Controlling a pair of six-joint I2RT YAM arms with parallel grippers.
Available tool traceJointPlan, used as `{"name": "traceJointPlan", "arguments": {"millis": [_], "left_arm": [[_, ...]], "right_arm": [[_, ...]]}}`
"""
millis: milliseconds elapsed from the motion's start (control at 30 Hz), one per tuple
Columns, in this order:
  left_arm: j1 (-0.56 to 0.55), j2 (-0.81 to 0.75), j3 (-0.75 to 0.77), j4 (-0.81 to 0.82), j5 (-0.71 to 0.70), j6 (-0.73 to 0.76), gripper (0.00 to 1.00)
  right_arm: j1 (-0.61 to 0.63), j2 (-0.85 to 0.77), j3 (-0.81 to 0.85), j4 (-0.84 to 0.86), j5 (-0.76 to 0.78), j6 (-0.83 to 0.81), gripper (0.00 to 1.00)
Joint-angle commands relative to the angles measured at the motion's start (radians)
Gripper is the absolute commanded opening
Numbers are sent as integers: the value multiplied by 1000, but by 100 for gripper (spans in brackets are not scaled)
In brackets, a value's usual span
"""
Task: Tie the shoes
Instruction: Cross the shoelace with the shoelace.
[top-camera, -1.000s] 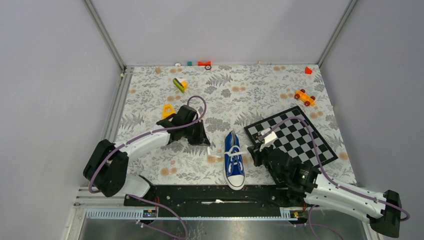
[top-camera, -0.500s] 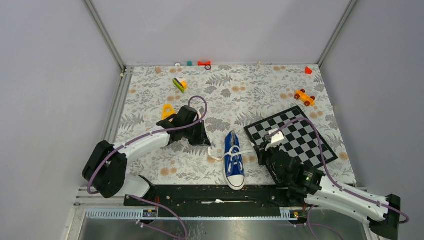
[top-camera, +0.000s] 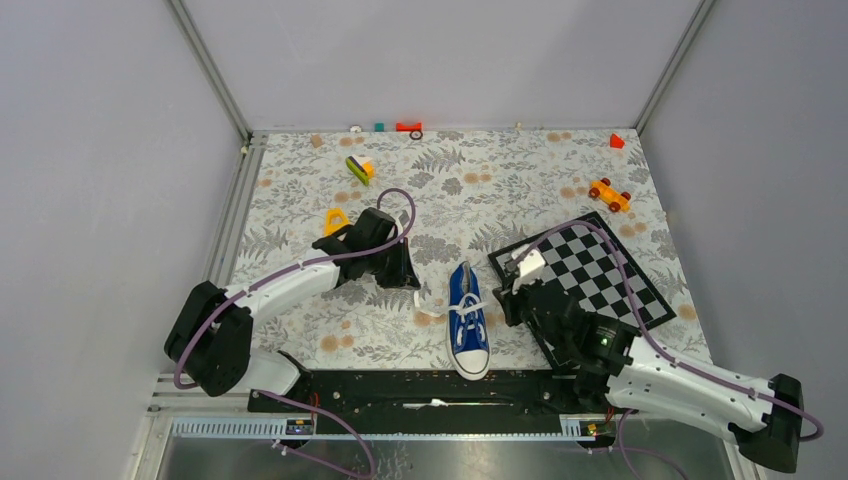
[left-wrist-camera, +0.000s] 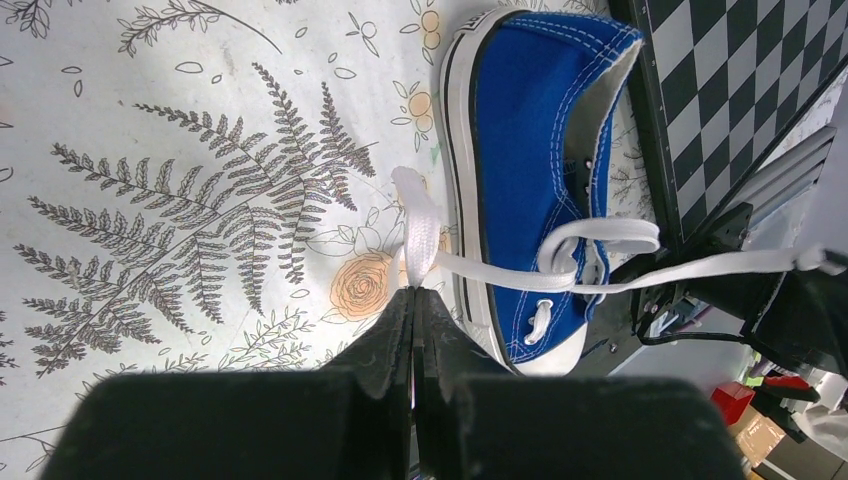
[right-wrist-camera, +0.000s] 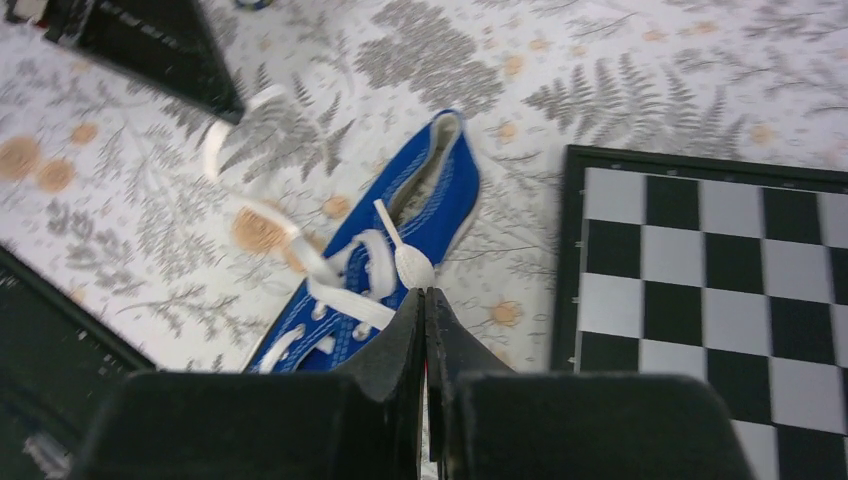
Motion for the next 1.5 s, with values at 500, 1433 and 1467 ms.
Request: {"name": "traceJointPlan", "arguments": {"millis": [500, 1433, 1467], "left_arm": [[-4, -12, 51, 5, 5, 19, 0], [-4, -42, 38, 6, 13, 24, 0], [-4, -44, 38, 6, 12, 25, 0]], "right_arm": [[-5, 150, 88, -162, -253, 380, 0], [-5, 474, 437, -584, -140, 805, 0], [-5, 481, 442, -580, -147, 811, 0]]}}
